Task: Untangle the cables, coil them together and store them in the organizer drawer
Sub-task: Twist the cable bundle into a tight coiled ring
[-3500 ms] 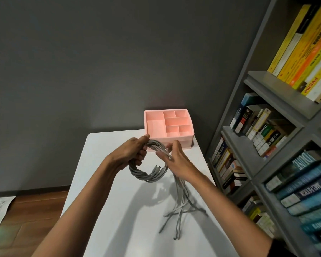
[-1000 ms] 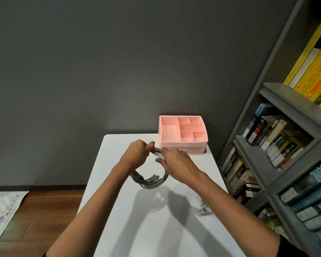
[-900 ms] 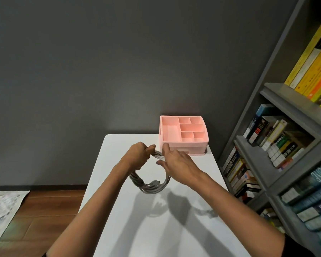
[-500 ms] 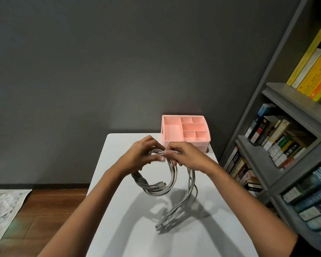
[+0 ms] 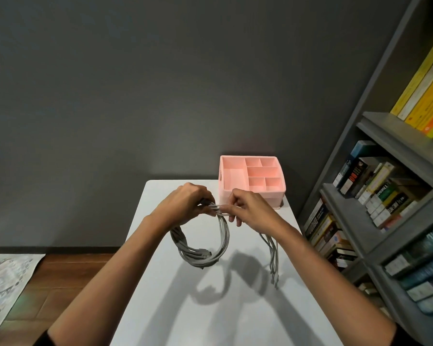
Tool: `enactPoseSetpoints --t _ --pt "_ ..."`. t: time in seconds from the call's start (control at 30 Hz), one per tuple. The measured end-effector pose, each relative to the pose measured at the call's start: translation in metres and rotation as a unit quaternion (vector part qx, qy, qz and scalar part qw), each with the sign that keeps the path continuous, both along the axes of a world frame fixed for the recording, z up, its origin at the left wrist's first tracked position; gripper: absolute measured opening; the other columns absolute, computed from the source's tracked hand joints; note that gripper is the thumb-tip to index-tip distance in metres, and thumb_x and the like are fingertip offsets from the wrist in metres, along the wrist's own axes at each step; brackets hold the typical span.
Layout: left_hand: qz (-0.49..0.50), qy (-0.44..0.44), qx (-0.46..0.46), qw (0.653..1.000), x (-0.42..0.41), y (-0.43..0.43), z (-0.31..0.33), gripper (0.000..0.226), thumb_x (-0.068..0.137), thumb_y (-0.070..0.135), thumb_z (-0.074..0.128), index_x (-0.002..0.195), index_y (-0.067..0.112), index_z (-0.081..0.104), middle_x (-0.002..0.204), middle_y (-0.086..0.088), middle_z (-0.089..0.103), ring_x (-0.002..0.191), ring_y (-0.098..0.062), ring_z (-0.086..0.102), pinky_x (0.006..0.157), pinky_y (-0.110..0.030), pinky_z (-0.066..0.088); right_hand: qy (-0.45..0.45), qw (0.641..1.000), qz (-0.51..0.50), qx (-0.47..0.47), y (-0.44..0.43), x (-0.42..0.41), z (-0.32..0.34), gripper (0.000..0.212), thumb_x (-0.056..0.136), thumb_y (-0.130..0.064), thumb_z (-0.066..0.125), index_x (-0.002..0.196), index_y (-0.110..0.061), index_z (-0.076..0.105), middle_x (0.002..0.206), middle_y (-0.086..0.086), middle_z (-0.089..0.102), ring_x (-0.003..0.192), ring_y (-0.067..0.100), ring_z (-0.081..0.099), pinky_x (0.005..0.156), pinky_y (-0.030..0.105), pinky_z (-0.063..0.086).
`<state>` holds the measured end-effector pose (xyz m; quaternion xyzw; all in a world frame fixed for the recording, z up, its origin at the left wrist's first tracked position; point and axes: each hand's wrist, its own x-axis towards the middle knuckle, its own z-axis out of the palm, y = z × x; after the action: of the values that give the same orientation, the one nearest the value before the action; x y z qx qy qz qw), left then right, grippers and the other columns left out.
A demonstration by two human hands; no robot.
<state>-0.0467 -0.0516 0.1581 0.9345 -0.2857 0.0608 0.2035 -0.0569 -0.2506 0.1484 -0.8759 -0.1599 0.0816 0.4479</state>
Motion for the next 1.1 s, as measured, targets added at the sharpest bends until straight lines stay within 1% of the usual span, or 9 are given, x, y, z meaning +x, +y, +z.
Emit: enactPoseSetpoints --t 0.13,0.23,0.3,0.37,0.5,0.67,0.87,1.0,1.1 --pt "-0.008 0.025 0.056 0.998 0.004 0.003 0.002 0.026 0.084 0.038 0.069 0.098 0.016 0.070 0.087 0.002 0.066 0.072 -0.015 0.051 0.062 -0.029 0.040 -0.071 0.996 0.026 -0.045 -0.003 0.005 -0.011 0.012 0.094 -0.018 0.058 0.087 -0.011 0.064 0.083 0.004 0.060 0.074 0.016 0.059 0.065 0.024 0.044" --pt "-0.016 0.043 0.099 0.994 0.009 0.004 0.009 0.027 0.084 0.039 0.069 0.099 0.016 0.070 0.088 0.001 0.067 0.076 -0.017 0.055 0.064 -0.029 0.042 -0.090 0.993 0.042 -0.067 -0.001 0.007 -0.020 0.016 0.097 -0.014 0.051 0.089 -0.012 0.064 0.083 0.005 0.061 0.074 0.011 0.055 0.068 0.026 0.041" --pt "-0.025 0.060 0.102 0.993 0.012 0.005 0.015 0.027 0.083 0.038 0.070 0.098 0.015 0.071 0.085 -0.001 0.068 0.075 -0.020 0.058 0.065 -0.032 0.046 -0.039 0.998 0.045 -0.006 0.001 0.007 -0.025 0.018 0.099 -0.012 0.047 0.090 -0.009 0.062 0.074 0.003 0.064 0.065 0.006 0.057 0.064 0.021 0.041" --pt "-0.046 0.091 0.075 0.992 0.014 0.007 0.020 0.026 0.081 0.036 0.072 0.094 0.013 0.072 0.075 -0.002 0.066 0.063 -0.015 0.055 0.060 -0.024 0.043 0.044 0.992 0.059 0.099 0.002 0.009 -0.028 0.019 0.101 -0.012 0.045 0.094 -0.002 0.060 0.069 0.003 0.059 0.059 0.008 0.056 0.063 0.020 0.041" --pt "-0.057 0.150 0.007 0.987 0.012 0.004 0.023 0.023 0.080 0.033 0.075 0.092 0.013 0.072 0.066 -0.006 0.061 0.053 -0.010 0.045 0.051 -0.012 0.033 0.201 0.944 0.099 0.241 -0.002 0.011 -0.030 0.017 0.101 -0.014 0.040 0.097 -0.004 0.055 0.060 -0.003 0.049 0.044 0.003 0.041 0.056 0.016 0.039" --pt "-0.038 0.153 0.031 0.987 0.013 0.007 0.015 0.024 0.080 0.035 0.074 0.091 0.013 0.073 0.059 0.003 0.056 0.051 -0.006 0.048 0.053 -0.015 0.035 0.157 0.975 0.102 0.118 -0.001 0.011 -0.026 0.022 0.102 -0.023 0.042 0.090 -0.010 0.054 0.067 0.001 0.051 0.059 0.010 0.050 0.067 0.024 0.045" --pt "-0.015 0.134 0.047 0.990 0.016 0.007 0.010 0.027 0.082 0.035 0.073 0.093 0.010 0.073 0.065 -0.005 0.061 0.051 -0.010 0.042 0.052 -0.018 0.034 0.021 0.991 0.049 0.124 0.014 0.012 -0.028 0.010 0.092 -0.018 0.062 0.086 -0.010 0.060 0.075 0.002 0.062 0.064 0.008 0.054 0.059 0.024 0.045" --pt "-0.015 0.172 0.057 0.983 0.015 0.006 0.005 0.025 0.081 0.034 0.074 0.091 0.011 0.073 0.057 0.005 0.054 0.048 -0.006 0.045 0.050 -0.015 0.035 0.155 0.977 0.083 0.122 0.009 0.018 -0.024 0.006 0.091 -0.012 0.064 0.091 -0.007 0.062 0.072 0.007 0.058 0.064 0.012 0.051 0.058 0.021 0.041" --pt "-0.019 0.177 0.079 0.981 0.012 0.001 -0.004 0.027 0.082 0.036 0.072 0.095 0.011 0.072 0.061 0.007 0.054 0.052 -0.004 0.045 0.053 -0.017 0.036 0.201 0.973 0.117 0.007 0.006 0.025 -0.015 0.010 0.091 -0.014 0.065 0.095 -0.005 0.066 0.068 0.004 0.059 0.062 0.012 0.052 0.059 0.020 0.043"
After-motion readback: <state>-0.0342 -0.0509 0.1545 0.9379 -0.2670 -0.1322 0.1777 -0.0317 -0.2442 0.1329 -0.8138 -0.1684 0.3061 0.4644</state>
